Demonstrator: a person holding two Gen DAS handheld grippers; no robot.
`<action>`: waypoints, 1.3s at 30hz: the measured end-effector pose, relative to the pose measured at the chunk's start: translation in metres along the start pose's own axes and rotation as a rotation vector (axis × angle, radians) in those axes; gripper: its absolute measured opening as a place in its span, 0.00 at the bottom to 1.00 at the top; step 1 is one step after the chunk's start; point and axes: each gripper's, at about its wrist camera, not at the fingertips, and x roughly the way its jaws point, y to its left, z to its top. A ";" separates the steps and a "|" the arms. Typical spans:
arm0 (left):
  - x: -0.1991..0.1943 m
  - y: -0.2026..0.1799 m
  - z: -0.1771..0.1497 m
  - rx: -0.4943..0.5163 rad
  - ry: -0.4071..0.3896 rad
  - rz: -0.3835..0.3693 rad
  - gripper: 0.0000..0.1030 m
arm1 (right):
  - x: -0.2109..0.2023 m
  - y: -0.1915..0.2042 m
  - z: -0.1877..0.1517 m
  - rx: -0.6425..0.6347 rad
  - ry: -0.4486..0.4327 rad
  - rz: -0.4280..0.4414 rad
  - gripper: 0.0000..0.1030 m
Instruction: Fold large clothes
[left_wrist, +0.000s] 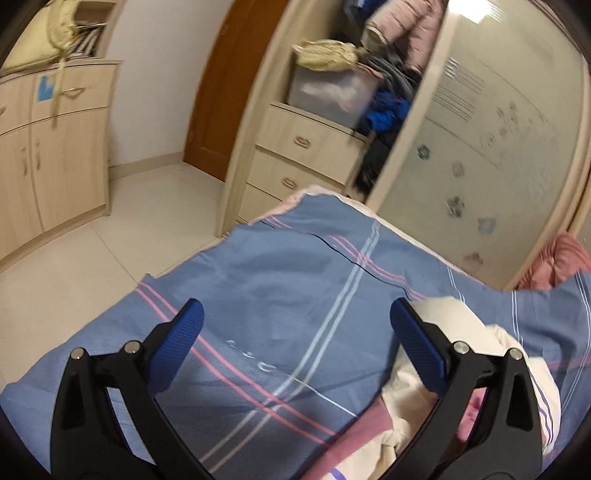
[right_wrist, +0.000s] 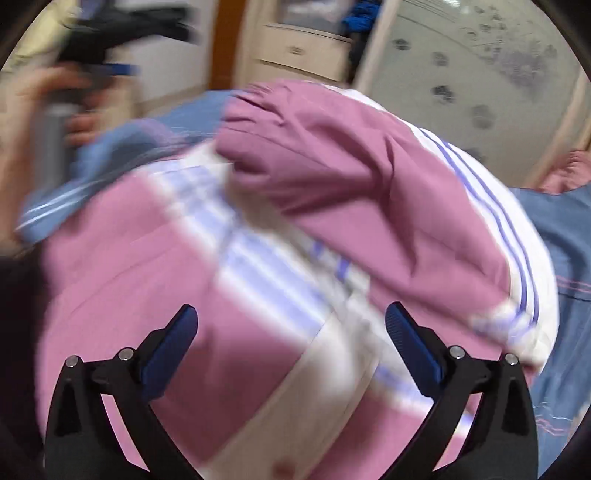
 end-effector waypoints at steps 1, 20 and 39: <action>0.002 -0.002 -0.002 0.009 0.002 -0.006 0.98 | -0.011 -0.010 0.000 0.022 -0.033 -0.022 0.99; -0.060 -0.157 -0.055 0.198 -0.003 -0.198 0.98 | 0.057 -0.277 -0.098 1.042 -0.221 -0.452 0.99; 0.033 -0.228 -0.157 0.542 0.077 0.106 0.98 | 0.068 -0.310 -0.108 1.170 -0.222 -0.174 0.99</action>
